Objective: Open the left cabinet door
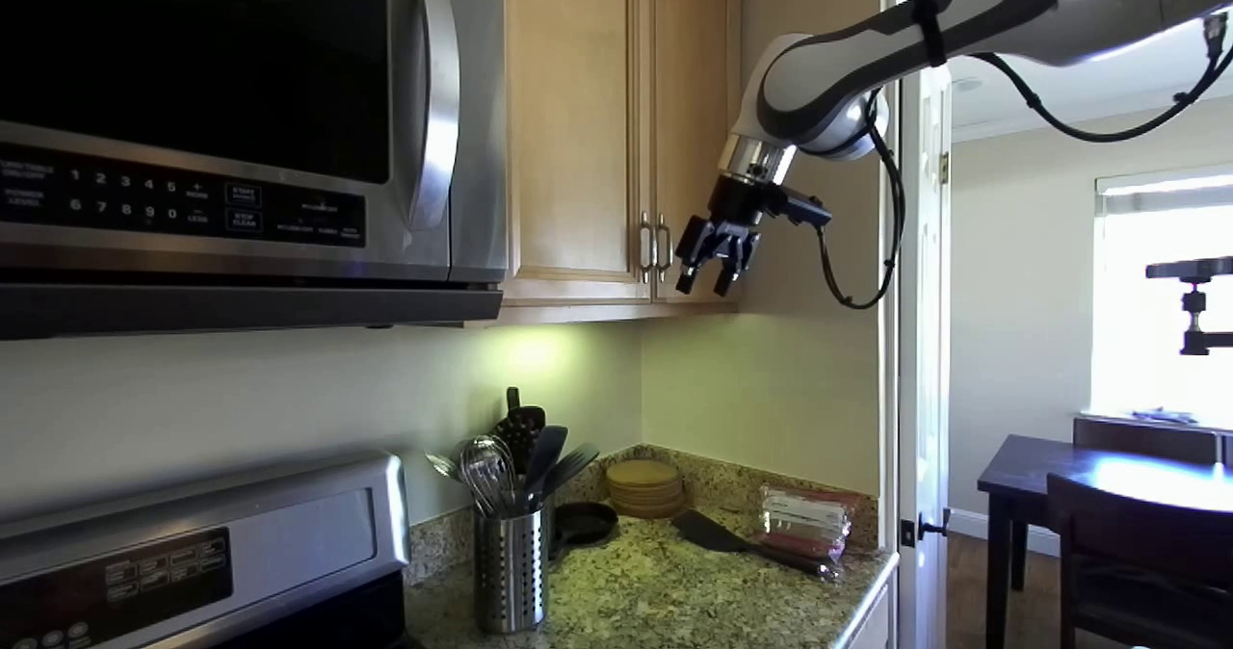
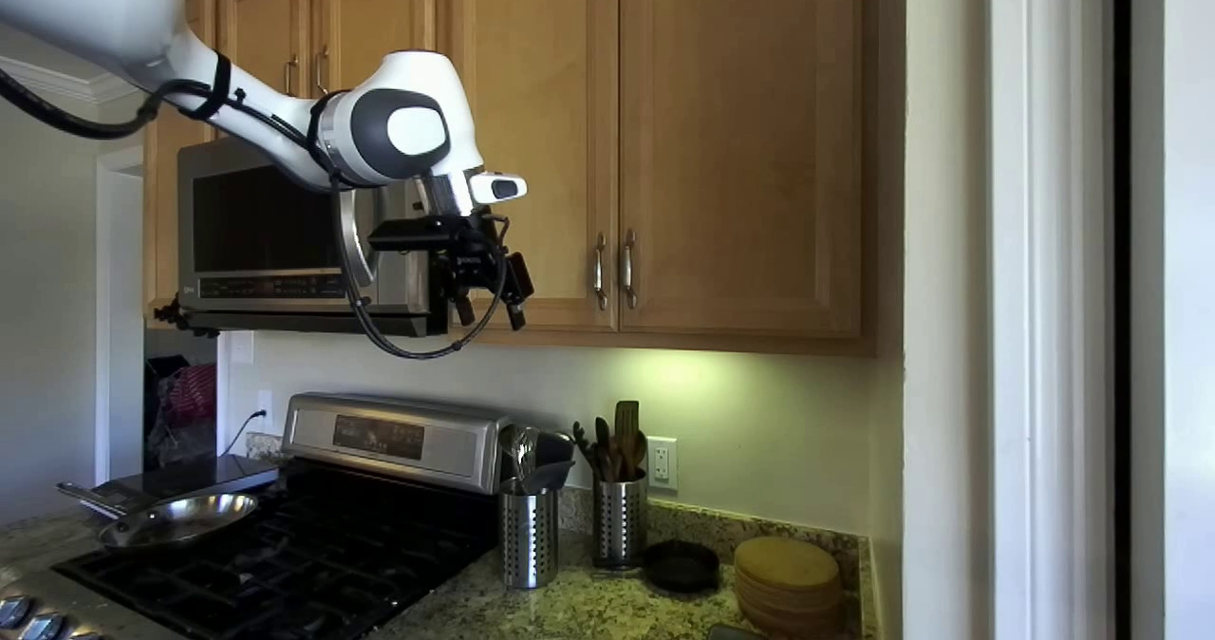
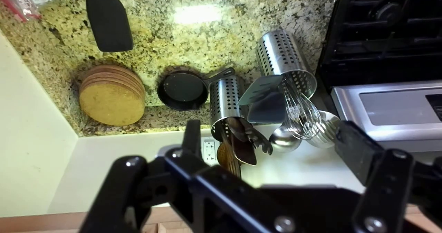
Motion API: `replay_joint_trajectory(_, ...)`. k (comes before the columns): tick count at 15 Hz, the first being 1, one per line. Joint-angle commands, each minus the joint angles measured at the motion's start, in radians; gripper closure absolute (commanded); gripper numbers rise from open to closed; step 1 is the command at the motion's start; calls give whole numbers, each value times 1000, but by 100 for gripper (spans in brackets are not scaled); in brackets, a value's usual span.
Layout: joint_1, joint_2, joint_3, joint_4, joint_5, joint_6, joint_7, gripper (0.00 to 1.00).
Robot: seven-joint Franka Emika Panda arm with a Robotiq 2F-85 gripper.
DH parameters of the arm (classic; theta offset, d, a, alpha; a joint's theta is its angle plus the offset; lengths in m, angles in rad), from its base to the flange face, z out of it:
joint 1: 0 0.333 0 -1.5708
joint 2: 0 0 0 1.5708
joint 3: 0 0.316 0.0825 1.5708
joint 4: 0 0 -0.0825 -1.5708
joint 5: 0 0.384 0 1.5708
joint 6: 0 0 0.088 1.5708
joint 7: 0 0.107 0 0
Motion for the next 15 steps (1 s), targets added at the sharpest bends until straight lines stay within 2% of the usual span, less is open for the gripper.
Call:
replay_joint_trajectory(1,-10,39,-7,42,-17,31,-8,0)
replay_joint_trajectory(9,-13,181,-31,218,-24,193,-128,0)
replay_joint_trajectory(15,-34,263,-40,307,-21,247,-212,0)
